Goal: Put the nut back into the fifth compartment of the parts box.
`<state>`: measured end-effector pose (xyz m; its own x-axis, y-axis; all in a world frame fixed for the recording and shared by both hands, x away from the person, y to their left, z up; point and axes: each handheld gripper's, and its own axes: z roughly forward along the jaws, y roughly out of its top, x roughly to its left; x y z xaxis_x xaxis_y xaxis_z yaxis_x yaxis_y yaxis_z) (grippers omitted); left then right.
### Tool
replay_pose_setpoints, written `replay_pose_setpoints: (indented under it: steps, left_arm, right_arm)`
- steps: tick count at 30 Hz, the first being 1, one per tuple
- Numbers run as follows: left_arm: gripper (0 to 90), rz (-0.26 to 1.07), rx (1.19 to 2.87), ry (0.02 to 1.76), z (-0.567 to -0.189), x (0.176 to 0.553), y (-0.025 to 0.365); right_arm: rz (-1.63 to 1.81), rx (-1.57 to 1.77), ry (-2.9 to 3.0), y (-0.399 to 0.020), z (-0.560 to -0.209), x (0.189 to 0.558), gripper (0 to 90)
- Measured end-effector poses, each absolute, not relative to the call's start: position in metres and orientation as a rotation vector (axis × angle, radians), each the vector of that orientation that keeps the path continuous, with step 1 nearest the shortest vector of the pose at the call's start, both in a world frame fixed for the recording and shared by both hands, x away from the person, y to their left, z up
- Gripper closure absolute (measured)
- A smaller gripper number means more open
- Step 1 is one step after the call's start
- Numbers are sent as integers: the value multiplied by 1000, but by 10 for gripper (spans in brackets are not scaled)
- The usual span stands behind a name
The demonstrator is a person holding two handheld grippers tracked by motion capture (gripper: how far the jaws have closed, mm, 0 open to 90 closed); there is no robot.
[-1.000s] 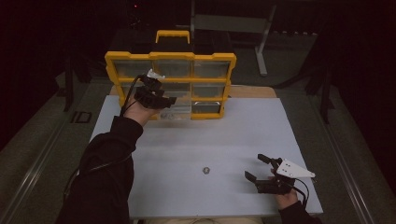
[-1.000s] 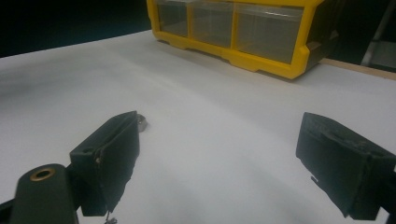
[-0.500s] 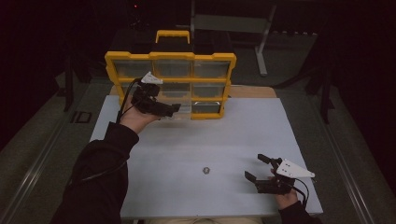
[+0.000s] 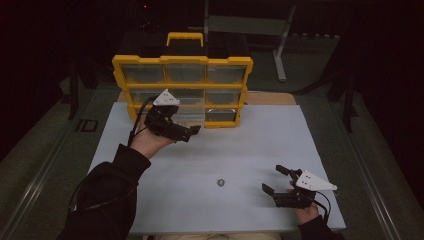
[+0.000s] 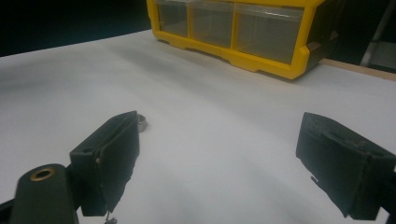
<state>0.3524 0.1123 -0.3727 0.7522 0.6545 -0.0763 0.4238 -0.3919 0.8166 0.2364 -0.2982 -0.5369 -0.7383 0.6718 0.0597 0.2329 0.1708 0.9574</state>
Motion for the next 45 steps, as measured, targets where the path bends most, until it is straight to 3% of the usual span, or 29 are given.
replay_pose_setpoints:
  steps: [19,45]
  left_arm:
    - [0,200,2073,627,-415,313,74]
    - [24,74,2116,528,-484,290,44]
  right_arm:
    - [1590,856,2079,-298,-537,236,137]
    - [1595,859,2084,-298,-537,237,137]
